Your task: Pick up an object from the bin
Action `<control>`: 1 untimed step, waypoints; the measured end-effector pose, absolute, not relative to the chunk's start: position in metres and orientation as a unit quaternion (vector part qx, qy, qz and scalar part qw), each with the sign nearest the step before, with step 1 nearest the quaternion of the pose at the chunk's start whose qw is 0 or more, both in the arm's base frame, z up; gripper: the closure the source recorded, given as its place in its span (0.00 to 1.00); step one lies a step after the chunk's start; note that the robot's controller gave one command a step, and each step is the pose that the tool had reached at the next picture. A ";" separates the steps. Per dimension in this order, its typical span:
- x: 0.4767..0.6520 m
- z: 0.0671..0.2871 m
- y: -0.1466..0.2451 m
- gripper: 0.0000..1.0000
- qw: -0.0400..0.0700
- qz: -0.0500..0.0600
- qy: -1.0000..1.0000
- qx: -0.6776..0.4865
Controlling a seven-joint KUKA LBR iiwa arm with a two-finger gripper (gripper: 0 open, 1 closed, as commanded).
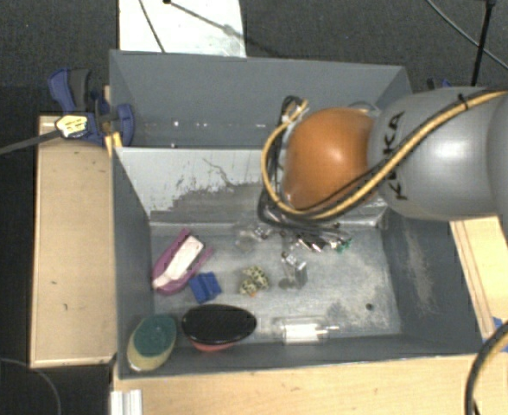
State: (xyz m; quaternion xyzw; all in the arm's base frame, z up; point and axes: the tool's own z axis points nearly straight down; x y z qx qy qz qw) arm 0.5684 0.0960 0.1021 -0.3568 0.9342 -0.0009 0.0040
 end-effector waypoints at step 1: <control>0.557 0.113 0.112 0.00 0.003 0.000 0.902 -0.432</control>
Offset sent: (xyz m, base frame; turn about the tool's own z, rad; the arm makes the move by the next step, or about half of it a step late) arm -0.0122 0.0152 0.0095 -0.1639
